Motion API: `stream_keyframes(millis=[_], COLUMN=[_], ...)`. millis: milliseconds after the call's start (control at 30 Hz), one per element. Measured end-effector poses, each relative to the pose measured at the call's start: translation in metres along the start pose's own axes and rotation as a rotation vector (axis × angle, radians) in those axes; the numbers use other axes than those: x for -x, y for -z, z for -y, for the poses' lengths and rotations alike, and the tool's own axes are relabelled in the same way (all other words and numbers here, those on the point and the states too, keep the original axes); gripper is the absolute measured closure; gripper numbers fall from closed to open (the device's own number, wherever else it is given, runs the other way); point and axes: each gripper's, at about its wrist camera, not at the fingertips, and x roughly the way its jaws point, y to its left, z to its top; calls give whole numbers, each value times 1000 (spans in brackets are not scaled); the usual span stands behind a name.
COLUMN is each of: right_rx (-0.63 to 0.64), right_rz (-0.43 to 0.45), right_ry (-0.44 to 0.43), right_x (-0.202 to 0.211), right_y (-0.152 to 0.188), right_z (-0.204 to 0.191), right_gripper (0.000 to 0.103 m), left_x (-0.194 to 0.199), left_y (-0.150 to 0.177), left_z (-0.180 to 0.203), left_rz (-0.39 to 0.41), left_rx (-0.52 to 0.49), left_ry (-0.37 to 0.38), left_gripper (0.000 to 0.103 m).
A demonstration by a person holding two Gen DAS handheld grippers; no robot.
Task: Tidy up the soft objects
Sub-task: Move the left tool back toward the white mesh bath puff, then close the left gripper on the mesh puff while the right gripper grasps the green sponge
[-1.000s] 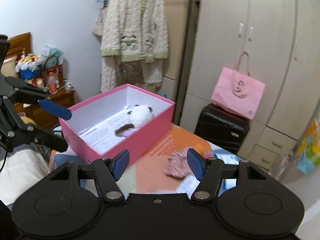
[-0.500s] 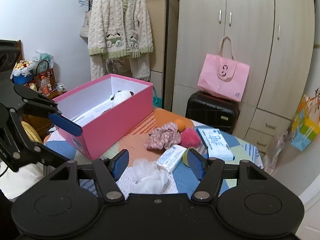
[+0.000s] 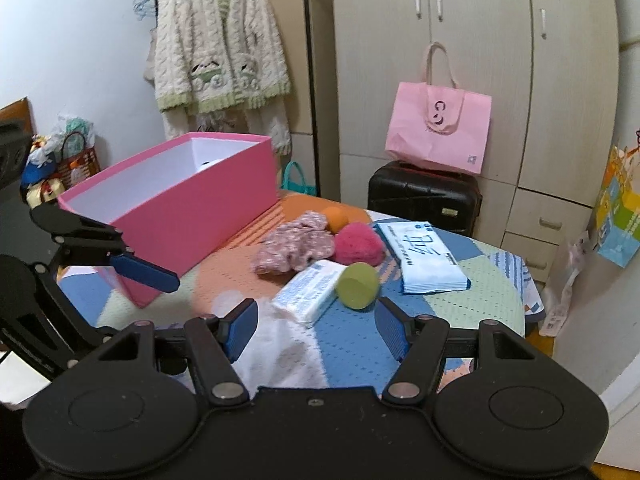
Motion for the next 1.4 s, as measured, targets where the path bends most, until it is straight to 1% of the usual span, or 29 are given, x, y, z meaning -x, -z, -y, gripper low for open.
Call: stream_keyframes(millis=[67,100,233,267,367,433,500,600,667,767,867,933,967,1000,1033,1100,1133,1167,1233,1333,1400], right_rx=[-8,-14,-63,-71,-81,-81,-63,-28,-35,-71,-136,-175,-186,-195,-204,-220,-224,-227,-214,-231,-240], right_rz=[32,44,83,93,106,98,60,21,5,7,28,35,33,32,30,16,7,-3,-9,-14,-17], right_ry=[-10,-19,-47,-51,-51,-31,-14,-4,-5,-23,-47,-42,-41,-41,-40,-44,-51,-53,-29,-30,-29], right_x=[-9,-13,-27,-30,-40,-49,-61,-75,-81,-87,-93,-98,-101,-104,-107,-112,-115,-117,-120,-119,-119], right_y=[8,11,17,17,14,12,9,9,8,4,0,-2,-2,-3,-3,-1,0,2,5,7,8], right_z=[7,10,21,23,28,29,28,27,28,33,42,47,48,49,51,52,52,52,49,49,50], right_gripper=[33,33,33,33,33,33,33,33,33,33,33,33,34,37,40,51,54,56,58,58,59], left_x=[-8,-12,-26,-29,-41,-52,-59,-63,-64,-67,-70,-71,-72,-72,-72,-72,-72,-72,-72,-72,-72], left_y=[2,4,6,7,9,9,11,13,15,17,17,16,16,17,17,18,19,19,21,21,20], left_z=[-2,-4,-5,-4,-4,-5,-6,-5,-3,-2,0,1,1,1,1,3,5,5,7,6,5], left_rz=[23,35,71,80,79,22,-5,7,24,57,62,60,58,58,61,65,68,72,79,86,75], left_rx=[14,31,70,78,100,134,157,162,167,172,157,144,140,139,132,109,93,82,71,75,67], left_ry=[-7,-4,28,34,46,61,76,44,33,17,13,4,0,-8,-20,-41,-54,-65,-83,-95,-101], left_gripper=[20,20,19,17,13,13,13,13,13,13,16,18,23,25,29,35,39,43,46,50,52])
